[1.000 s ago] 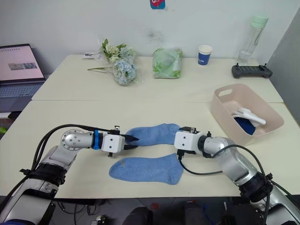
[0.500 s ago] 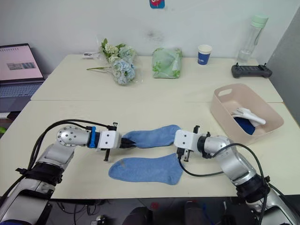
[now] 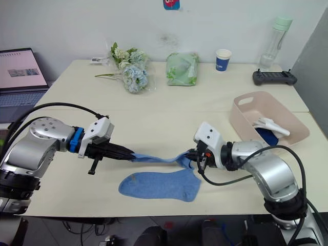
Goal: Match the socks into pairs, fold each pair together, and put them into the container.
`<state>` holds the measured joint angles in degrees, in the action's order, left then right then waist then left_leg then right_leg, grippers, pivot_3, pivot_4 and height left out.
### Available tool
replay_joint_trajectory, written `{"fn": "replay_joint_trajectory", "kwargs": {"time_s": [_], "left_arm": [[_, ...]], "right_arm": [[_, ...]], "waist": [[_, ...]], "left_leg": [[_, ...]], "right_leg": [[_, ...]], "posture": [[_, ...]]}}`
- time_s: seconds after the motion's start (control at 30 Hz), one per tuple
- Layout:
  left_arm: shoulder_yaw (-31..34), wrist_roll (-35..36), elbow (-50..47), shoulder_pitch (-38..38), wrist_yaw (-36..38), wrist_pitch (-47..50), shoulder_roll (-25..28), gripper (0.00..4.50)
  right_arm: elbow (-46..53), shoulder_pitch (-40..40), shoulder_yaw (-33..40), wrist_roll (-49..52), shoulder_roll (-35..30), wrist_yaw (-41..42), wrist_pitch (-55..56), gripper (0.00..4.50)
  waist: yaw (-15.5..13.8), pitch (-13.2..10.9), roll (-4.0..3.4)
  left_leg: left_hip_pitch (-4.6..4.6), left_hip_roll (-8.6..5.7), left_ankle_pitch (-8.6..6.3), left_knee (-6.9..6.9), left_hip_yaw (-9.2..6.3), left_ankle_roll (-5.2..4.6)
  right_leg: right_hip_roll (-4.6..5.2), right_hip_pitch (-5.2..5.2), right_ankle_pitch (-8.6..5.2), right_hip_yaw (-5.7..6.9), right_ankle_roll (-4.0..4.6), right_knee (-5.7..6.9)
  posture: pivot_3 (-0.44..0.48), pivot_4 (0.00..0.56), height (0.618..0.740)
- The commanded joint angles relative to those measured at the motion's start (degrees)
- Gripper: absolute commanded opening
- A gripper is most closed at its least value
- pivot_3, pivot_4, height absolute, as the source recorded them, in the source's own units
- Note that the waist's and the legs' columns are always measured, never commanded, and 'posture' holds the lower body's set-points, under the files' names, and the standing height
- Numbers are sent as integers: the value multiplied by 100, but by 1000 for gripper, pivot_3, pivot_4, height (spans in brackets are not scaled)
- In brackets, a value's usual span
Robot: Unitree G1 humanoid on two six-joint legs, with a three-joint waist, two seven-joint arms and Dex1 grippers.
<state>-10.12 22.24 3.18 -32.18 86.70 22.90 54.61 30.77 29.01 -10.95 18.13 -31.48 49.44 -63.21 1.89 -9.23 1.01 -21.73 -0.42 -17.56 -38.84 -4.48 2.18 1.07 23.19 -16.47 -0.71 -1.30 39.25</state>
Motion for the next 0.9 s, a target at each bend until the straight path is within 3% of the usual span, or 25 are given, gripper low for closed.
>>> {"fn": "replay_joint_trajectory", "kwargs": {"time_s": [0.03,0.33,0.53,0.63,0.73,0.9], "left_arm": [[-410,-203,401,-300,205,400,-214,0],[-830,-1238,3496,-2116,2,-20,-1537,0],[-679,-1686,5019,-2833,-328,-693,-1981,0],[-567,-1849,5398,-2926,-610,-925,-2069,0],[-337,-1899,5671,-3001,-1133,-1326,-2144,0],[195,-1786,5830,-3144,-1634,-2023,-2162,1285]], "right_arm": [[-552,275,-371,-145,-72,-139,224,28],[-2898,1333,-949,-835,129,-186,1575,28],[-3822,1698,-863,-1120,330,-309,2197,28],[-3918,1736,-904,-1363,321,-406,2646,697],[-3873,1699,-901,-1570,334,-526,2962,1759],[-3475,1542,-763,-1775,275,-731,3167,3474]], "waist": [[2,0,0],[6,-1,2],[33,-1,2],[54,-1,2],[74,-1,2],[102,-1,3]], "left_leg": [[-1,0,0,0,1,0],[-11,-3,1,-6,6,1],[-14,-2,2,-5,11,4],[-20,-2,5,-7,17,9],[-20,-2,4,-9,20,6],[-25,0,4,-11,18,7]], "right_leg": [[0,1,0,0,0,-2],[0,14,0,1,1,0],[3,23,0,-4,0,1],[13,36,0,-12,0,12],[19,42,0,-15,0,25],[27,48,0,-15,0,31]], "posture": [[0,150,740],[0,150,740],[0,150,740],[0,150,740],[0,150,740],[0,150,740]]}}
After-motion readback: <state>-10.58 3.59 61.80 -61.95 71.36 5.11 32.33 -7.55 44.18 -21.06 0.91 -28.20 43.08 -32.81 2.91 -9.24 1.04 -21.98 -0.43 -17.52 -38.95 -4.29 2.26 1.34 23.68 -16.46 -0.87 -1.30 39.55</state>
